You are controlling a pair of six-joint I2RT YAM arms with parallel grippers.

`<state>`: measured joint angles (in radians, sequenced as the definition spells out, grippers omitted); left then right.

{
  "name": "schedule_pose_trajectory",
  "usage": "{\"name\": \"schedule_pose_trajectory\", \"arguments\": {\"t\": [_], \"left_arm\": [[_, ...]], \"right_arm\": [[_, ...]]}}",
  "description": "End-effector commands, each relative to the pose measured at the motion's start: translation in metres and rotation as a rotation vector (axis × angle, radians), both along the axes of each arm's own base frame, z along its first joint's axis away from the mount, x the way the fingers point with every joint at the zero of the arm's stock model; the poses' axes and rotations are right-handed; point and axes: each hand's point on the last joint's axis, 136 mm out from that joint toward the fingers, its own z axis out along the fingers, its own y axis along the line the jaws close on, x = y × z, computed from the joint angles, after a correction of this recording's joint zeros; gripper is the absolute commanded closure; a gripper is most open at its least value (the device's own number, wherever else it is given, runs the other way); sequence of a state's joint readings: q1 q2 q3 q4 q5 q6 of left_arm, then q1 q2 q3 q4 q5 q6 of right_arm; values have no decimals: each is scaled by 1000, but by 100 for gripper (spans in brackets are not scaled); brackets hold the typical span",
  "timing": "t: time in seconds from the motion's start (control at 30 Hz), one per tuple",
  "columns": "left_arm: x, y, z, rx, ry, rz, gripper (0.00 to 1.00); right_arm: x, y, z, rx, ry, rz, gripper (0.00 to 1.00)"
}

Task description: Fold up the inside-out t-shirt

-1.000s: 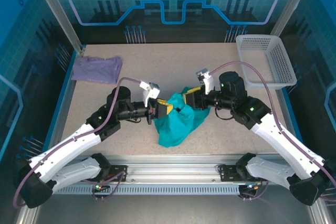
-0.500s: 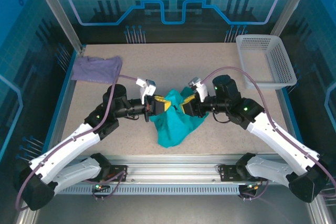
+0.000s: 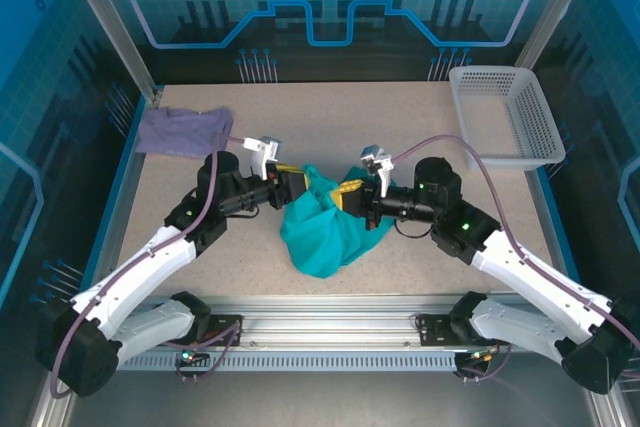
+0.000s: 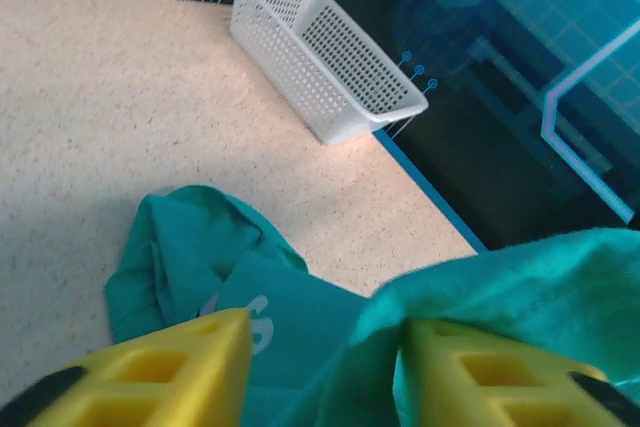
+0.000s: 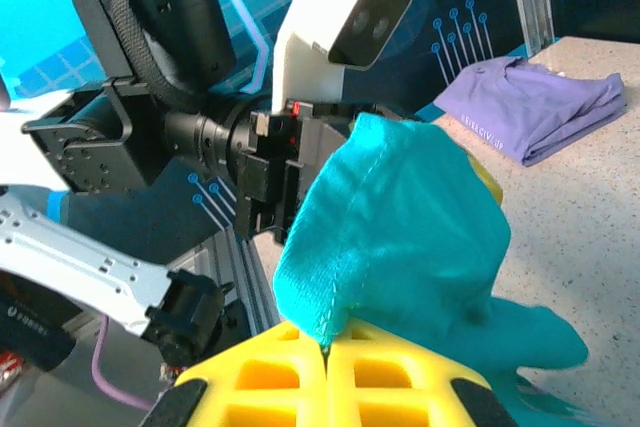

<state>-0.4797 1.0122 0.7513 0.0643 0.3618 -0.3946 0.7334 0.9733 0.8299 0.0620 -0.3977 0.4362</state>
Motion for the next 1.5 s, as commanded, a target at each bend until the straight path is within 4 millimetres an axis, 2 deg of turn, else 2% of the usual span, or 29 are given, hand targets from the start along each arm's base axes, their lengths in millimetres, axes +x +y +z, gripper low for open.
{"name": "schedule_pose_trajectory", "arguments": {"t": [0.0,0.13,0.23,0.37,0.5,0.63,0.77,0.83,0.9,1.07,1.1,1.17,1.3,1.47], "left_arm": [[-9,13,7,2,30,45,49],[-25,27,-1,8,71,85,38],[-32,29,-12,13,110,80,31],[-31,27,-31,53,170,73,30],[-26,19,-33,42,191,44,32],[-30,6,-25,10,197,-23,42],[-41,-4,-16,-32,160,-120,79],[-50,-10,0,-87,102,-183,93],[-59,-14,20,-148,19,-243,100],[-72,-17,57,-245,-140,-323,100],[-74,-19,59,-254,-145,-341,100],[-80,-22,65,-274,-161,-391,100],[-87,-25,70,-291,-199,-450,100],[-87,-23,72,-256,-289,-442,100]], "right_arm": [[19,2,18,95,-25,-106,100],[26,4,9,81,-5,-132,100],[28,5,8,78,1,-139,100],[29,4,9,77,0,-147,100],[29,2,10,77,-1,-154,100],[31,-2,9,66,-5,-181,100],[35,-10,3,25,-6,-226,100],[41,-19,-6,-27,10,-274,100],[45,-29,-16,-87,23,-310,100],[42,-42,-40,-231,28,-280,99],[42,-44,-32,-234,13,-278,97],[43,-51,-31,-263,11,-295,94],[53,-67,-43,-381,81,-372,79],[46,-74,-51,-526,77,-324,68]]}}
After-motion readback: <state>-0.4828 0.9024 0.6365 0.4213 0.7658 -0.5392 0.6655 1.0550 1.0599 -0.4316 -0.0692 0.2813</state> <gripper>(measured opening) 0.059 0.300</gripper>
